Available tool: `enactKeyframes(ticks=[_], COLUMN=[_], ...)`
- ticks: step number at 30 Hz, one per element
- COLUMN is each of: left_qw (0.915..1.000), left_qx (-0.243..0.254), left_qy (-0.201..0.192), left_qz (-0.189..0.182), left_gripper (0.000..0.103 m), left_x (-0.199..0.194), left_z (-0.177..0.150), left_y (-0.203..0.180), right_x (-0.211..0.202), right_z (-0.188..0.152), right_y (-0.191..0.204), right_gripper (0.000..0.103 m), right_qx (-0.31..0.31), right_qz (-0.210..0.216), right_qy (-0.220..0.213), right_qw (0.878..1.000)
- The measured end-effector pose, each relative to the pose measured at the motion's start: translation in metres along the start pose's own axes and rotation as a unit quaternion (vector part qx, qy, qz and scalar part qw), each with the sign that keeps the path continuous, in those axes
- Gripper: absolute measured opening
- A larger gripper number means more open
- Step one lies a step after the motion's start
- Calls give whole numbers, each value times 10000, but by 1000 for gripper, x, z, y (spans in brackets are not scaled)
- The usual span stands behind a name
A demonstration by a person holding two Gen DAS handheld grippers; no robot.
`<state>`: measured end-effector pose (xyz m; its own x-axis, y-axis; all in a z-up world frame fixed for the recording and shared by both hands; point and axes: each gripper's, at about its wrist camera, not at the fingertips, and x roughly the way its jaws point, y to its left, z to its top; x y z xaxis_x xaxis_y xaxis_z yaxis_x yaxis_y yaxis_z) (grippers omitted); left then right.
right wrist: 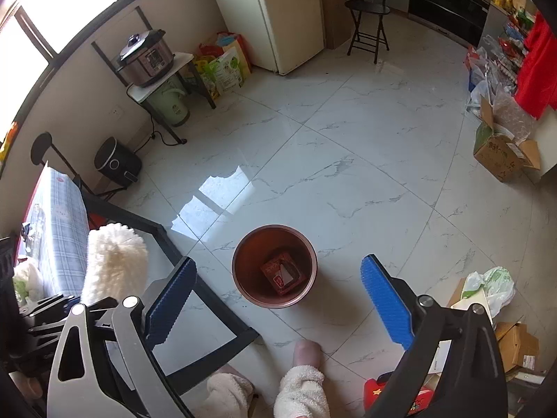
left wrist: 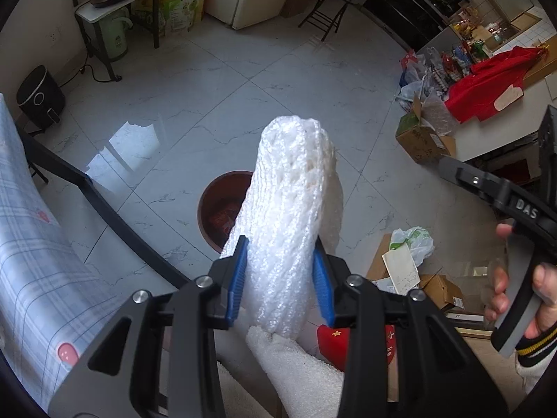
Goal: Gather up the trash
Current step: 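Carry both items over the brown bin and open both tools to drop them, then return both tools to the table toward the paper bag and plastic bag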
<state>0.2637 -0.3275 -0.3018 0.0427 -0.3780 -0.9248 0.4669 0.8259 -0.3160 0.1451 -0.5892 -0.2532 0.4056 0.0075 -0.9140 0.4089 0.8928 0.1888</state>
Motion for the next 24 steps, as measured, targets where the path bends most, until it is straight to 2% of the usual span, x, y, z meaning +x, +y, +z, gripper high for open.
enactKeyframes(ticks=[4,6,7,8,11,16,19,22,24], left_qw=[9997,9994,9994,9995,9996,9993,9973,9942,9927], left_qx=[166,265,292,308,297,201,202,303,314], left_qy=[166,213,189,119,33,-284,-657,-933,-1045], left_qz=[2,-31,-27,-27,-5,131,263,448,516], left_gripper=[42,50,61,66,74,75,89,97,97], left_x=[27,38,42,43,43,15,-15,-47,-66], left_z=[19,27,31,35,40,35,29,18,9], left_y=[-19,-29,-32,-35,-38,-22,-13,-2,6], right_x=[-16,-20,-21,-22,-21,-25,-30,-35,-35], right_z=[-2,-5,-6,-7,-11,-15,-14,-15,-18], right_y=[-16,-24,-28,-32,-40,-44,-40,-28,-17], right_gripper=[94,94,94,94,94,94,97,97,97], right_qx=[205,291,320,349,422,463,400,239,125], right_qz=[-26,-32,-42,-56,-79,-18,-17,-110,-99], right_qy=[-159,-179,-183,-187,-148,-134,-163,-113,37], right_qw=[9997,9994,9993,9992,9990,9988,9991,9996,9999])
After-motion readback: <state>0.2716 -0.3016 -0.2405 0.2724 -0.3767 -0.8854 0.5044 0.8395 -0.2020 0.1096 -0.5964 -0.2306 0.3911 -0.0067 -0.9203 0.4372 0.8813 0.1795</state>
